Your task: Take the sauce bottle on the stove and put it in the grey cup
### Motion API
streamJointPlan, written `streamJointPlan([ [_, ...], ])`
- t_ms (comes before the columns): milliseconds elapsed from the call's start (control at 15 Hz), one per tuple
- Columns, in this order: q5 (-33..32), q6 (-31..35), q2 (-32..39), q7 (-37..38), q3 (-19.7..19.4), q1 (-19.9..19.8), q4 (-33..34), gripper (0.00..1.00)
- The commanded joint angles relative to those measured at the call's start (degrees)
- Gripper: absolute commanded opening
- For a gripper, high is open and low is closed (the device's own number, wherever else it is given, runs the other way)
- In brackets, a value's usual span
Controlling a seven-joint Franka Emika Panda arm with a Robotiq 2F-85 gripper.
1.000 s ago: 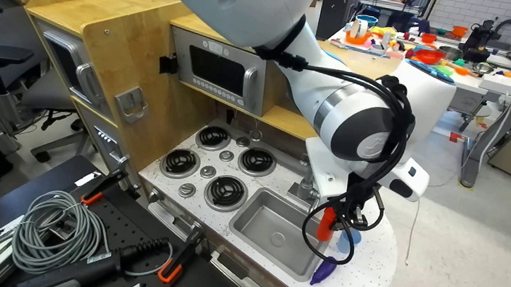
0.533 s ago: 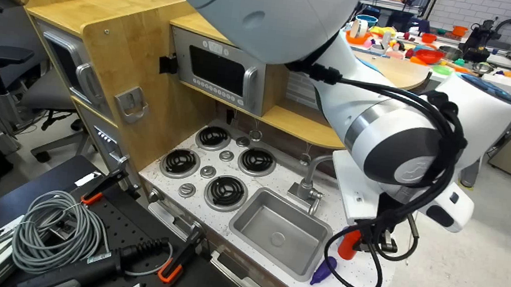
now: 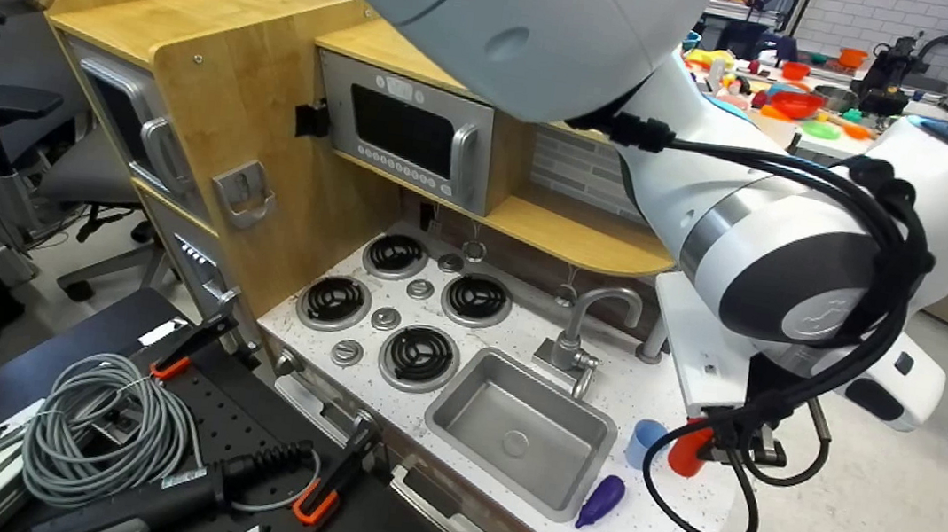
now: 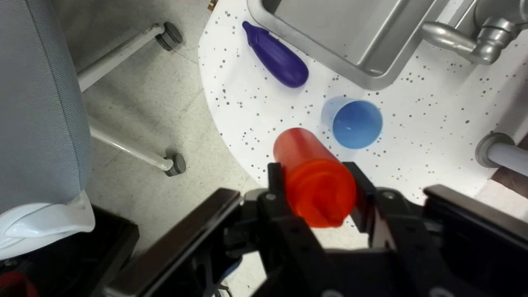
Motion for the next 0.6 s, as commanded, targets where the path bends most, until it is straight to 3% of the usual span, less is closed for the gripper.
streamJointPlan([
  [0, 1.28, -1.44, 2.27, 0.8, 0.38, 0.14, 4.99, 0.14],
  [533, 0.24, -4.99, 6.2, 3.94, 0.56, 1.52, 12.46, 0.14],
])
